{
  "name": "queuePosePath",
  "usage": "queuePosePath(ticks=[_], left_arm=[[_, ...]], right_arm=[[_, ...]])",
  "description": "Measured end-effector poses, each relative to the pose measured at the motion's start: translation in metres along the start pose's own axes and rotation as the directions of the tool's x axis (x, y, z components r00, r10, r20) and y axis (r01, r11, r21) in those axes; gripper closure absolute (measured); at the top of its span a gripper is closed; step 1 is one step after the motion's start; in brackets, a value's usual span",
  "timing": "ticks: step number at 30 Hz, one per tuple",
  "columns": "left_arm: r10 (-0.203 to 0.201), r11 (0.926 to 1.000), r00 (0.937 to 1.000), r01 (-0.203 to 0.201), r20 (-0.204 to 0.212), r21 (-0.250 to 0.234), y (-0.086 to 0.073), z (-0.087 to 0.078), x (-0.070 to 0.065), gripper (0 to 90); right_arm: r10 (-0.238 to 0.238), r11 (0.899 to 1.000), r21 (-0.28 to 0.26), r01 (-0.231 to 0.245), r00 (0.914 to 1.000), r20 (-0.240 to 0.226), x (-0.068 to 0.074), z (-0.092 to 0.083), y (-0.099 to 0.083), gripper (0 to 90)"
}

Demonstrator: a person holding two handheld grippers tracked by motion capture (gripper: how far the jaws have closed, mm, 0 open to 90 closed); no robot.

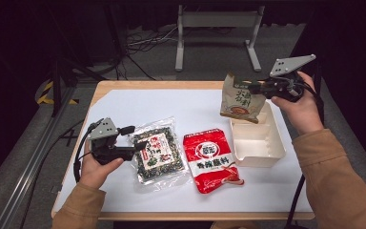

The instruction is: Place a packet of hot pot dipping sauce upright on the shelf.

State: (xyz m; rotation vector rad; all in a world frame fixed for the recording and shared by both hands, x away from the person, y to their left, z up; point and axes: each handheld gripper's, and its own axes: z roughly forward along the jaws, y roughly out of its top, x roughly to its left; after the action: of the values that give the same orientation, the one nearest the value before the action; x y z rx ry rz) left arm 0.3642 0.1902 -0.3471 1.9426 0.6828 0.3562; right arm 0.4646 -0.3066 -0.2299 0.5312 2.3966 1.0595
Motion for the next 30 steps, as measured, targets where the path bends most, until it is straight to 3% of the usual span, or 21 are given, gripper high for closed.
queuePosePath(ticks=[10, 17, 25, 30], left_arm=[[-0.03, 0.9996, 0.9991, 0.03, -0.031, 0.002, -0.01, -0.011, 0.001, 30.1], [-0.044, 0.999, 0.9984, 0.045, -0.034, 0.004, -0.013, -0.014, 0.002, 30.2], [-0.05, 0.9987, 0.9985, 0.05, -0.023, 0.009, -0.013, -0.011, 0.002, 30.5], [-0.039, 0.9992, 0.999, 0.039, -0.023, 0.008, -0.013, -0.011, 0.003, 30.9]], right_arm=[[-0.077, 0.997, 0.031, 0.077, 0.997, 0.001, -0.018, -0.001, -0.004, 89.4], [-0.069, 0.998, 0.008, 0.069, 0.9976, -0.004, -0.034, -0.003, -0.011, 89.4], [-0.111, 0.994, 0.02, 0.111, 0.9938, 0.008, -0.047, 0.008, -0.019, 89.4], [-0.113, 0.993, 0.025, 0.113, 0.9936, 0.009, -0.051, 0.012, -0.023, 89.5]])
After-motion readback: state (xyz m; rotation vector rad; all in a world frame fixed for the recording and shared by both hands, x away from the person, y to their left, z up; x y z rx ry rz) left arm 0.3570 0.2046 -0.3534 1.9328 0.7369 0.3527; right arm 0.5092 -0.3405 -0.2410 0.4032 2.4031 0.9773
